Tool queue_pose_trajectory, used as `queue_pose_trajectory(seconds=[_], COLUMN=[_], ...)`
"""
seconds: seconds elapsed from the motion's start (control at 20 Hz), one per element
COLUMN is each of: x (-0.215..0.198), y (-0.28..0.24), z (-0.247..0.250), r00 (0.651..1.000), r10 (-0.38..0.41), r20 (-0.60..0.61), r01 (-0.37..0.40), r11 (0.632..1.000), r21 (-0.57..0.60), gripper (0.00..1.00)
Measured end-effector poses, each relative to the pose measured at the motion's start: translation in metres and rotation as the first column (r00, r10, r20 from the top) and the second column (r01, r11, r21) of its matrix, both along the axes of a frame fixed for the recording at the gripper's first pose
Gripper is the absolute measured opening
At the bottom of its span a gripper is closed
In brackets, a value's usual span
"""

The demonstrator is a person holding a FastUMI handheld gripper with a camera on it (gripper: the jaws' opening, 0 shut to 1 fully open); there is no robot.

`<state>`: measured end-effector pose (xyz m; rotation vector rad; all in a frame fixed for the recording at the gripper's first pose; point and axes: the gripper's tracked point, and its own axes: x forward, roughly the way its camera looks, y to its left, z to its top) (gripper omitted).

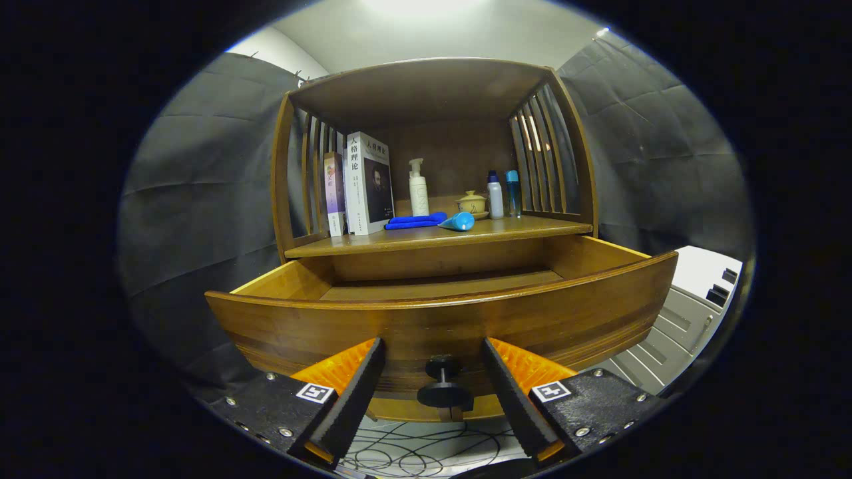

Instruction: Pull open the drawer, take out the items inside it, and place them on the countertop above the cabinet.

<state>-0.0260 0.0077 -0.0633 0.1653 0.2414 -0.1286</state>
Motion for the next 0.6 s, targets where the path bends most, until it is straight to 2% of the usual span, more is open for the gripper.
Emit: queue_pose_trajectory(seconds=[0.4, 0.6], x=[0.024, 0.036], y=[-0.005, -0.011], z=[0.007, 0.020], r00=[1.000, 0.996], r10=[0.012, -0.008], r20=[0.023, 0.086], r01=[-0.012, 0.009], r11=[1.000, 1.000], r21=[0.000, -0.012], gripper=[0.92, 0.92])
